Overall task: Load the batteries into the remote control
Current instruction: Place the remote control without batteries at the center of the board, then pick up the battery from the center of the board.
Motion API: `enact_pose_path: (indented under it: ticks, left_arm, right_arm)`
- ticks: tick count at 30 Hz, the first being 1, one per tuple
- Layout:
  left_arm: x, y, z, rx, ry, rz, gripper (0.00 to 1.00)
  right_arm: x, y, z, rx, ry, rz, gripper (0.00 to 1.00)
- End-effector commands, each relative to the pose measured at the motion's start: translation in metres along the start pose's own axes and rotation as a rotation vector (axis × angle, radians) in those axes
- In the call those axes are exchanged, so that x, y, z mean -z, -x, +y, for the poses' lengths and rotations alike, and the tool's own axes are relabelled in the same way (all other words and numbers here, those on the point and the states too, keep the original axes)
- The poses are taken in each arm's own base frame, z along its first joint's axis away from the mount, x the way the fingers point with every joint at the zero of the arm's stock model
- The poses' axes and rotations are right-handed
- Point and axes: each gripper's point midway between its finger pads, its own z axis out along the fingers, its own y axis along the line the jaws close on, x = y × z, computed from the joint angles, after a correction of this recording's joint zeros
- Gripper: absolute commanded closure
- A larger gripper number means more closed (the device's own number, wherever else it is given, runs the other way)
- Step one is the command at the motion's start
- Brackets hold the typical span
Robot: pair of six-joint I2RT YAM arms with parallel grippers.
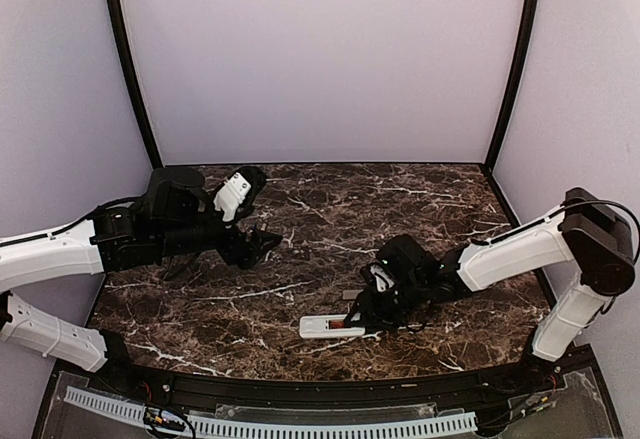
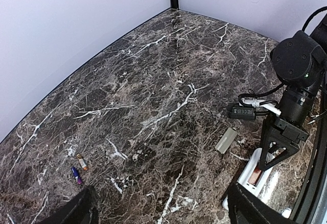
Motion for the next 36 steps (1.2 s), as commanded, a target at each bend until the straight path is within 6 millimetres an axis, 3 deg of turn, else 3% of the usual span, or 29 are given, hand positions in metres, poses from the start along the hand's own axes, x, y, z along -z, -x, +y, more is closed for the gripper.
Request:
enact_pose_path:
  ticks: [1, 6, 9, 10, 14, 15, 17, 20, 21, 22, 23, 26, 31, 36]
  left_arm:
    - [0.004, -0.004, 0.006, -0.007, 0.021, 0.020, 0.13]
    - [-0.005, -0.018, 0.024, 0.056, 0.066, 0.092, 0.13]
    - [-0.010, -0.031, 0.049, 0.126, 0.133, 0.181, 0.10]
    - [-0.016, -0.039, 0.053, 0.144, 0.145, 0.216, 0.09]
    - [-0.031, -0.056, 0.084, 0.219, 0.217, 0.325, 0.09]
    - [-0.033, -0.054, 0.095, 0.246, 0.238, 0.333, 0.09]
    - [-0.049, -0.073, 0.113, 0.324, 0.267, 0.407, 0.12]
    - [-0.063, -0.083, 0.143, 0.388, 0.316, 0.466, 0.32]
    - [-0.075, -0.097, 0.147, 0.389, 0.319, 0.512, 0.43]
    - [-0.080, -0.092, 0.155, 0.391, 0.328, 0.502, 0.47]
    - [-0.091, -0.105, 0.157, 0.383, 0.322, 0.542, 0.52]
    - [-0.112, -0.107, 0.165, 0.397, 0.283, 0.556, 0.53]
    - [-0.136, -0.135, 0.178, 0.434, 0.253, 0.628, 0.51]
    - [-0.153, -0.157, 0.175, 0.444, 0.204, 0.686, 0.60]
  right_arm:
    - [0.000, -0.010, -0.019, 0.001, -0.103, 0.025, 0.54]
    - [0.012, 0.002, -0.012, 0.067, -0.150, -0.007, 0.47]
    - [0.022, 0.010, -0.006, 0.115, -0.182, -0.026, 0.40]
    - [0.027, 0.011, -0.005, 0.130, -0.201, -0.029, 0.29]
    - [0.044, 0.025, 0.008, 0.191, -0.224, -0.077, 0.03]
    - [0.048, 0.028, 0.011, 0.206, -0.231, -0.090, 0.02]
    - [0.057, 0.035, 0.018, 0.242, -0.245, -0.123, 0.02]
    - [0.069, 0.049, 0.026, 0.294, -0.266, -0.181, 0.02]
    - [0.071, 0.052, 0.029, 0.308, -0.266, -0.194, 0.03]
    - [0.072, 0.055, 0.031, 0.323, -0.264, -0.204, 0.03]
    - [0.072, 0.058, 0.031, 0.332, -0.266, -0.208, 0.03]
    - [0.067, 0.062, 0.031, 0.353, -0.271, -0.201, 0.04]
    - [0.067, 0.068, 0.030, 0.371, -0.267, -0.212, 0.04]
    - [0.067, 0.071, 0.028, 0.377, -0.256, -0.216, 0.04]
